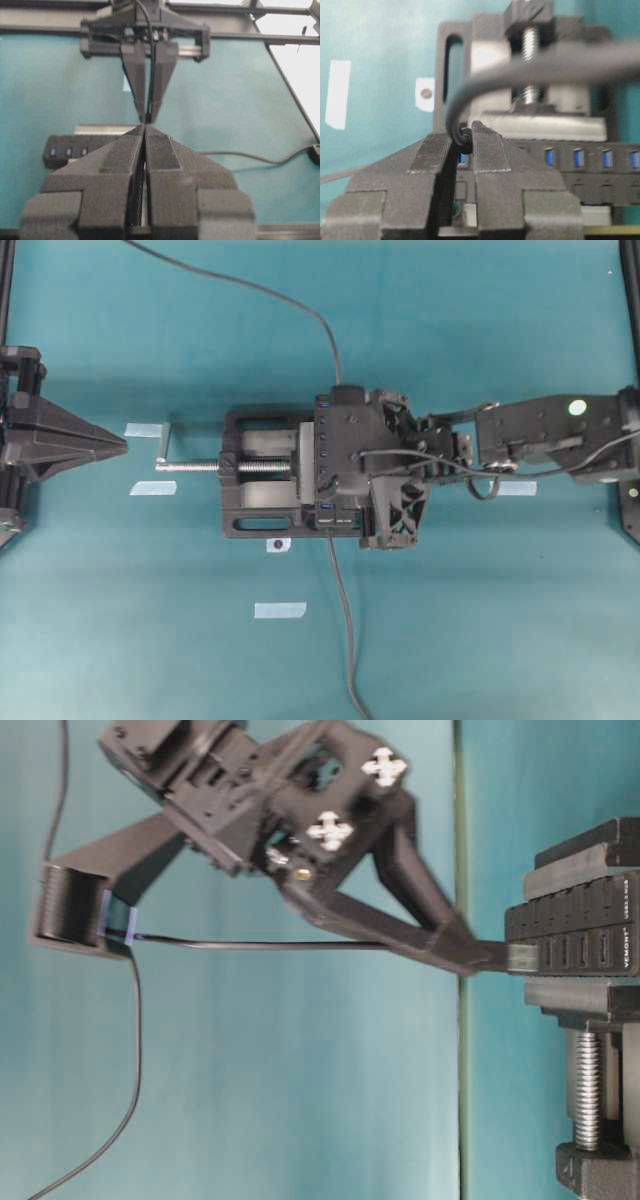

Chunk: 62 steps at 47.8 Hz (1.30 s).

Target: Insert the USB into the front port of the fixed hub.

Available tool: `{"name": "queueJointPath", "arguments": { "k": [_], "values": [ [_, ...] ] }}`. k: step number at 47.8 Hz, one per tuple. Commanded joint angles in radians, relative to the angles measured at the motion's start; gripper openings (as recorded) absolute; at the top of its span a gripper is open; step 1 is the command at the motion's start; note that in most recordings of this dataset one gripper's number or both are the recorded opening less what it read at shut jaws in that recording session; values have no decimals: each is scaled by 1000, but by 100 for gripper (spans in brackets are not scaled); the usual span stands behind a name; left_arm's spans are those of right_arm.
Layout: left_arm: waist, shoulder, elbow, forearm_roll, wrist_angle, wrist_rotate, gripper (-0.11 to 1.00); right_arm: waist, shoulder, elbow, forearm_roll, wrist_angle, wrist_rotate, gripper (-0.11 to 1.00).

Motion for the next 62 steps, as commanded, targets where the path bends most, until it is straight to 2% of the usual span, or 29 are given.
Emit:
{"name": "queueJointPath", "arguments": {
  "k": [1, 62],
  "values": [
    [0, 2, -11, 2, -6, 0, 0, 8, -5, -9, 3, -6, 12, 4],
    [-2, 2, -5, 2, -6, -2, 0, 12, 32, -5, 14, -28, 12, 4]
  ]
}}
